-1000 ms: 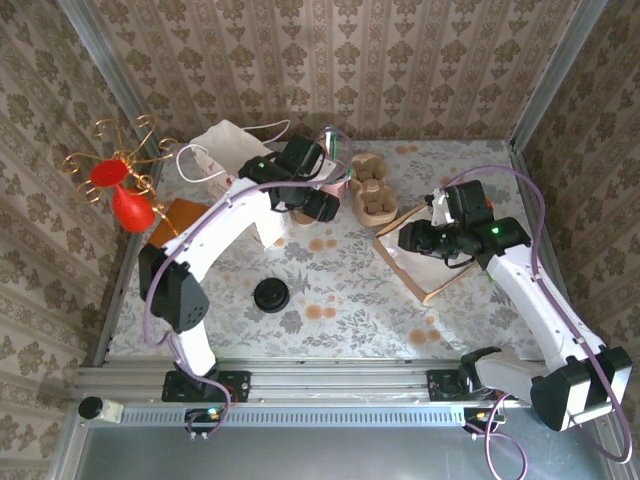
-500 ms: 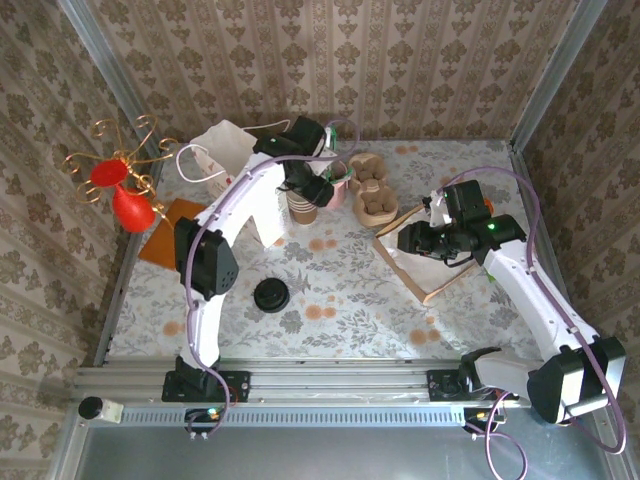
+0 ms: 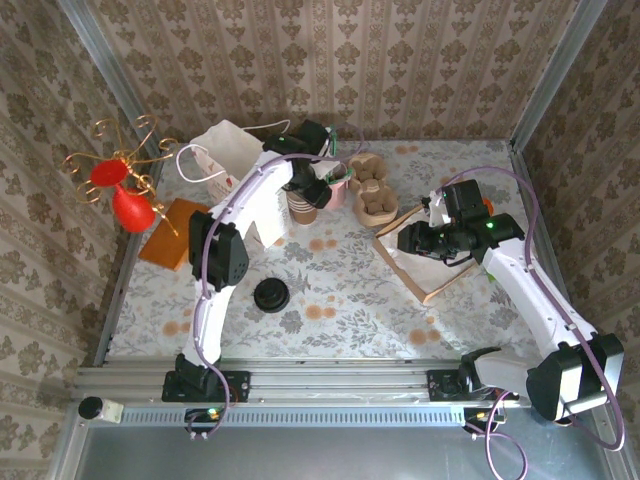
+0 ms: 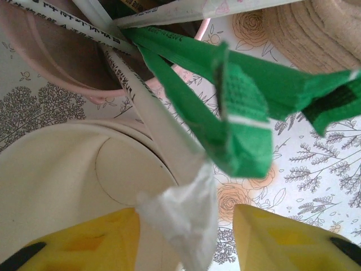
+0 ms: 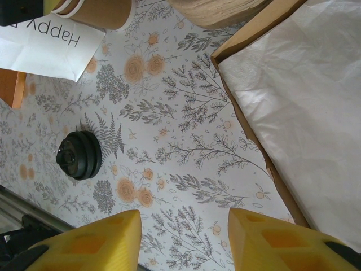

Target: Pack the takeout coffee

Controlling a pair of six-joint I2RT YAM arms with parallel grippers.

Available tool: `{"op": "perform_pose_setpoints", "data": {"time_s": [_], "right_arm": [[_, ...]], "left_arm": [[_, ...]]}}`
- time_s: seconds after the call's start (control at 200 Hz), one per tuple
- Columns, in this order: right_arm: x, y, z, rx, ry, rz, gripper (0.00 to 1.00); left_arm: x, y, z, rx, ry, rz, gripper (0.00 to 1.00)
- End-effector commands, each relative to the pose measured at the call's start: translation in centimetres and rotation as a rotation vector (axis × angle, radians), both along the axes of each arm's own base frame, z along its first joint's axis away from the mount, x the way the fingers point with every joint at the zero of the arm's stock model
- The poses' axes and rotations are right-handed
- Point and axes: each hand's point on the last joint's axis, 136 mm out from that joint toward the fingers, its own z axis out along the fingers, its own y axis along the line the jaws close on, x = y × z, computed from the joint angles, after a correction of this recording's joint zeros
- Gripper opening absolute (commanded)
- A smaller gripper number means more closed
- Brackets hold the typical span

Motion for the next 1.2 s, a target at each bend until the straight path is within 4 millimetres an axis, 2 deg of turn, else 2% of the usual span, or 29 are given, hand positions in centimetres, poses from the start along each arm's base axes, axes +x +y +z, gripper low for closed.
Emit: {"op": "perform_pose_setpoints", "data": {"time_s": [0.0, 0.245, 0.66, 0.87, 1.195], "right_arm": [[-0.1, 0.0, -0.2, -0.001, 0.003, 0.015, 0.44], [-0.1, -0.1, -0.2, -0.005, 0.002, 0.014, 0.43], [-0.3, -0.3, 0.0, -0.011, -0.005, 0.009, 0.42], [-0.2, -0.3, 0.0, -0.012, -0.007, 0.008, 0.42], [-0.2, -0.2, 0.0, -0.004, -0.01, 0.005, 0.41]], "left_arm": [[0.3, 0.9, -0.1, 0.037, 0.009, 0.0, 0.45], [0.5, 1.2, -0.3, 0.045, 0.009, 0.008, 0.35], [0.9, 1.8, -0.9, 0.057, 0.021, 0.018, 0.28], [0.8, 1.9, -1.2, 0.07, 0.026, 0.019, 0.2], [0.6, 2.1, -0.5, 0.074, 0.029, 0.019, 0.14]]}}
